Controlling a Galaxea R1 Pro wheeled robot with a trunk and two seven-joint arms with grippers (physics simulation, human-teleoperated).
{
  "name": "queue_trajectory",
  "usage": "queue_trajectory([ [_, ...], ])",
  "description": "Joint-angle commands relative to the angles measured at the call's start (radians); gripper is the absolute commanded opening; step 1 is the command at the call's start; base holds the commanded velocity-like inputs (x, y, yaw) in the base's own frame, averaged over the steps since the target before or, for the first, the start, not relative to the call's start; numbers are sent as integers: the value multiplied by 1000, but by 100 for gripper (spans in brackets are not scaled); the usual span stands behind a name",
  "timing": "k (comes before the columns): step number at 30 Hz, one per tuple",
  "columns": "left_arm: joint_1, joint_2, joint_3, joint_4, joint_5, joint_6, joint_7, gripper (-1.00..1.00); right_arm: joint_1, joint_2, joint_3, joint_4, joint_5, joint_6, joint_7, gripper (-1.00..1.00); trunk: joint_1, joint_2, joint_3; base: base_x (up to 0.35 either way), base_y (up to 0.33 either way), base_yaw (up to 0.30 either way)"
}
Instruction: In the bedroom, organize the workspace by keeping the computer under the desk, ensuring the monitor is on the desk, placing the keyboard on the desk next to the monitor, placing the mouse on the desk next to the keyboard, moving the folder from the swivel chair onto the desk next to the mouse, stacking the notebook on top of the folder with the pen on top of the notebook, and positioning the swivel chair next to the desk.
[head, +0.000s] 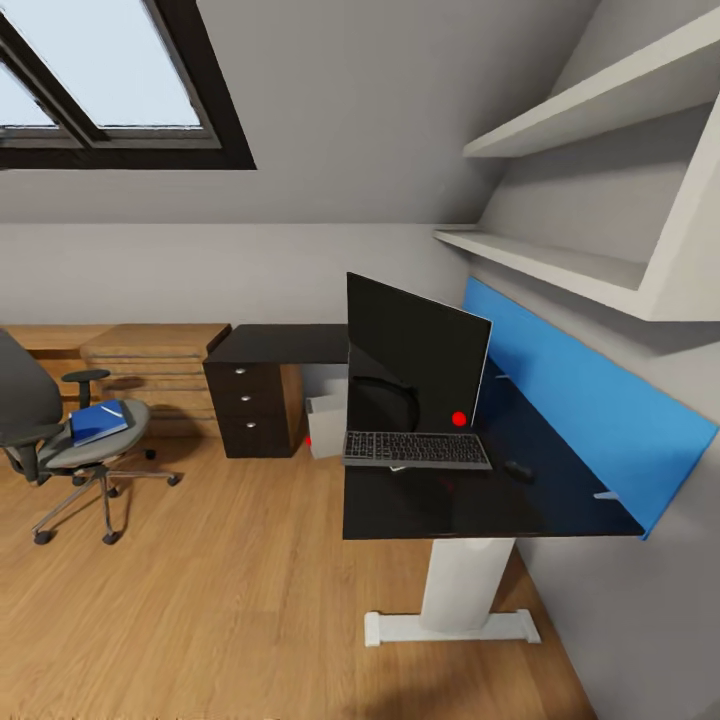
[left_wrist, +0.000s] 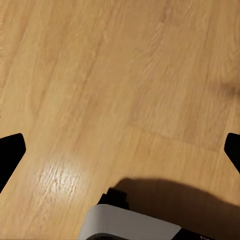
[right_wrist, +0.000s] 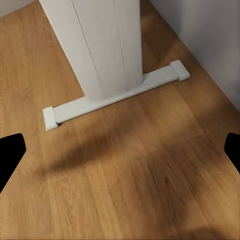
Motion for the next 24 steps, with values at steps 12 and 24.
queue_trajectory([
  [12,-1,0,-10,0,-1,0,0,100,-1,0,-7,0,-3,-4,10,100,0,-1,-1,0,0,136],
  [24,-1,0,-11,0,-3,1,-1,100,-3,-6,-6,-67,-5,-2,9,100,0,-1,-1,0,0,1],
])
